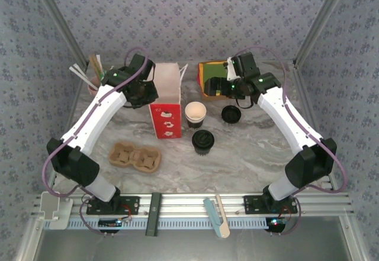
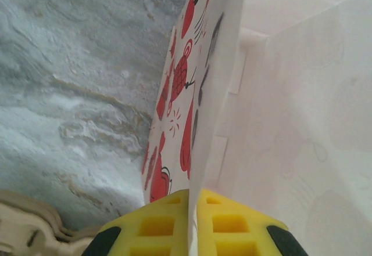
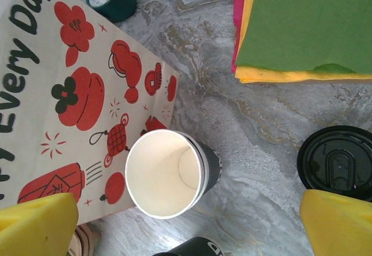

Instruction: Pack the takeout coffee

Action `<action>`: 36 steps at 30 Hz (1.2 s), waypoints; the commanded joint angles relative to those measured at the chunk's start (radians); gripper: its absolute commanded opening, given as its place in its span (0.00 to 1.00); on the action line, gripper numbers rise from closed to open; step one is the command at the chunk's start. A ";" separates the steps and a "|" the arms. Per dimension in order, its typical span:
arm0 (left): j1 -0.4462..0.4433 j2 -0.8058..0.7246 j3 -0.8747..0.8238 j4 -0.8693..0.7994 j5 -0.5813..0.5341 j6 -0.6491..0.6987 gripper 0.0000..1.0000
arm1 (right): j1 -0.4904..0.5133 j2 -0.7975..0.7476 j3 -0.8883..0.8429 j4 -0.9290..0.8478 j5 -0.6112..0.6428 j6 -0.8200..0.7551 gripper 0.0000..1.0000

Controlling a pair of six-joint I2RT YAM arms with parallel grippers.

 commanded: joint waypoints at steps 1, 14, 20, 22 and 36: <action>-0.016 -0.058 -0.038 0.064 0.020 -0.112 0.01 | 0.015 0.014 -0.003 0.002 -0.013 0.015 1.00; -0.043 -0.090 -0.079 0.058 -0.056 -0.172 0.11 | 0.062 0.051 0.030 -0.011 -0.024 0.011 1.00; -0.044 -0.092 -0.045 0.051 -0.056 -0.145 0.39 | 0.062 0.040 0.026 -0.019 -0.012 0.009 1.00; -0.045 -0.094 -0.025 0.047 -0.053 -0.138 0.47 | 0.062 0.035 0.022 -0.018 -0.012 0.009 1.00; -0.051 -0.142 0.029 -0.021 -0.116 -0.100 0.72 | 0.065 0.022 0.006 -0.009 -0.016 0.015 1.00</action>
